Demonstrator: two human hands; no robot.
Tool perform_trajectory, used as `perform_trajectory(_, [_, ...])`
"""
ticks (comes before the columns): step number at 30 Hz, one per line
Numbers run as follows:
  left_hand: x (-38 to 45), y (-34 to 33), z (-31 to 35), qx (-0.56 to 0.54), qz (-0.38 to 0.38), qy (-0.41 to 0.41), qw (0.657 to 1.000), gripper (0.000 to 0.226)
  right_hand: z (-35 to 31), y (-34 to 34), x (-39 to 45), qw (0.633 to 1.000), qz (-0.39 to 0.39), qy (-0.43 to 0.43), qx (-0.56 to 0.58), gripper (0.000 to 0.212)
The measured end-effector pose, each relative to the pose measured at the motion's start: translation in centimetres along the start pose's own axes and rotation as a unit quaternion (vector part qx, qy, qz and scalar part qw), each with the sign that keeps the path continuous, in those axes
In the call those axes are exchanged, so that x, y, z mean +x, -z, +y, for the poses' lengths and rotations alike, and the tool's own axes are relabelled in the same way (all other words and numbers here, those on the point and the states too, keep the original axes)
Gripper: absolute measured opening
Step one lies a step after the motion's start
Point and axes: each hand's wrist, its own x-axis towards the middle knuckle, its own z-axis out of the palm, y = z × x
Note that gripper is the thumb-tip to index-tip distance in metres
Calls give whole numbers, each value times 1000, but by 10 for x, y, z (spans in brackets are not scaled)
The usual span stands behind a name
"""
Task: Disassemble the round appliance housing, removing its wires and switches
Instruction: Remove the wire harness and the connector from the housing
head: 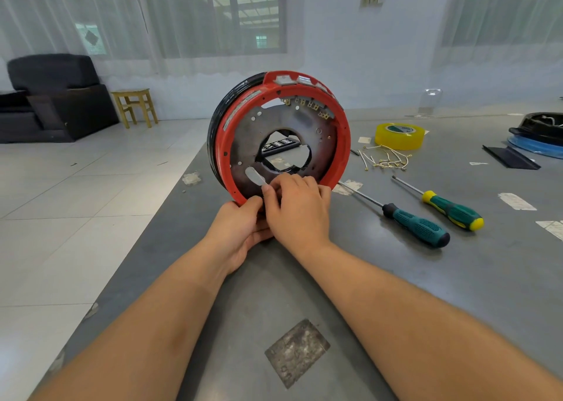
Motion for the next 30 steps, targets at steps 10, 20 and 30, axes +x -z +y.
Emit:
perform_trajectory(10, [1, 2, 0, -19, 1, 1, 1000, 25, 6, 7, 2, 991, 7, -14, 135, 15])
perform_trajectory(20, [2, 3, 4, -113, 46, 8, 992, 25, 48, 55, -6, 969, -1, -53, 242, 8])
perform_trajectory(30, [13, 9, 2, -163, 38, 33, 985, 15, 113, 58, 85, 959, -124, -244, 76, 25])
